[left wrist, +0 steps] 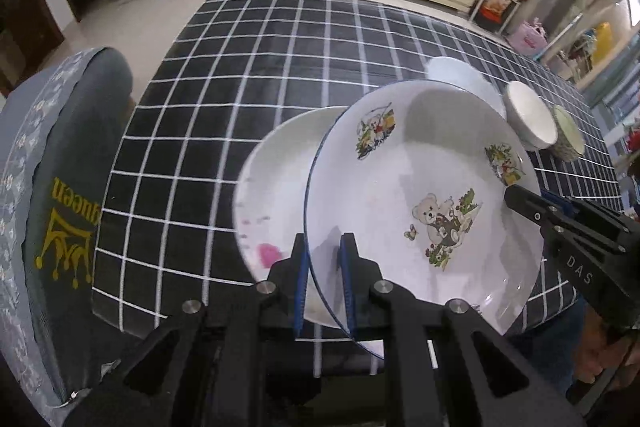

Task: Organize plates and bowls
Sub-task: 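Lower the bear-print plate onto the pink-petal plate stack, then open the right gripper to release the bear-print plate and withdraw, then move the right gripper to the large white bowl and grasp its rim, then carry the large white bowl beside the plate stack and lower it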

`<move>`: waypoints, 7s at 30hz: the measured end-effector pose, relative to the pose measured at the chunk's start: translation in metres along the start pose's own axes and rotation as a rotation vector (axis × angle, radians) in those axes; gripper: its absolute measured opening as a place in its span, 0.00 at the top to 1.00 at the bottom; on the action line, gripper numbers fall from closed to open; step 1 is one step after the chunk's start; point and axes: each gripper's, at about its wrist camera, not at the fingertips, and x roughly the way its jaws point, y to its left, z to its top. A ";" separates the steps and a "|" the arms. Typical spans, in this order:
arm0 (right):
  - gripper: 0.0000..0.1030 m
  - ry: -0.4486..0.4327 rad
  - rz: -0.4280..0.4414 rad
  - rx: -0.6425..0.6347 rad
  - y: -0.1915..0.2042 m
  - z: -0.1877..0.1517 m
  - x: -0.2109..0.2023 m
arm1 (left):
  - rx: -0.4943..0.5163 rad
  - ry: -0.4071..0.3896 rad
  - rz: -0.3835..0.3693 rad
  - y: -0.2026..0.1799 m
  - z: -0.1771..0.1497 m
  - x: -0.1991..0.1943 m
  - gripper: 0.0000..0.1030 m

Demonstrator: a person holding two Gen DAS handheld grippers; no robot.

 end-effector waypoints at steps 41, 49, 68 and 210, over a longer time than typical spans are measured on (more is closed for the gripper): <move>0.78 0.099 0.019 -0.095 0.038 0.011 0.048 | -0.056 0.070 0.046 0.046 0.004 0.048 0.79; 0.59 0.105 0.069 -0.111 0.043 0.001 0.038 | -0.048 0.064 0.030 0.041 -0.004 0.039 0.76; 0.32 0.021 0.020 -0.043 -0.002 0.008 -0.019 | 0.017 -0.047 -0.066 -0.012 0.010 -0.022 0.46; 0.55 0.196 0.009 0.221 -0.156 0.003 -0.046 | 0.183 0.143 -0.180 -0.152 0.053 0.000 0.67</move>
